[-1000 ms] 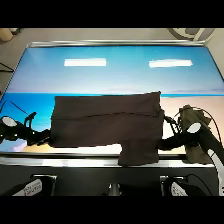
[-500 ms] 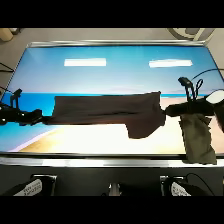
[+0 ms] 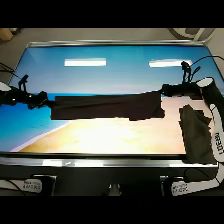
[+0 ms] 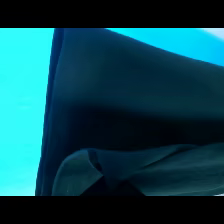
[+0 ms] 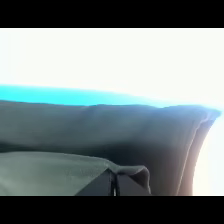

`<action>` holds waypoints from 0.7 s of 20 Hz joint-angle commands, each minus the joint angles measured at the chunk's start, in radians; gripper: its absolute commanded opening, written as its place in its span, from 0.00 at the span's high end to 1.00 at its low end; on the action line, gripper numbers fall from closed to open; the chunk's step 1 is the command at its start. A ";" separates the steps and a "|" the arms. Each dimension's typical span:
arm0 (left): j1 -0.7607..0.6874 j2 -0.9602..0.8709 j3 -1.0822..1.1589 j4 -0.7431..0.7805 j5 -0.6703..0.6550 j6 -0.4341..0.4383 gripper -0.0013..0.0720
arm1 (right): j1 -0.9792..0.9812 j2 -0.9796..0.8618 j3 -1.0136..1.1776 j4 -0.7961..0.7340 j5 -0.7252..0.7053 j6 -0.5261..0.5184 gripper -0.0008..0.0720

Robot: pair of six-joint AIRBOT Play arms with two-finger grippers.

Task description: Fold the shirts.

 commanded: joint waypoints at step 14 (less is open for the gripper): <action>-0.011 -0.048 0.239 -0.023 -0.111 -0.023 0.06 | -0.067 -0.126 0.120 -0.299 0.332 -0.102 0.00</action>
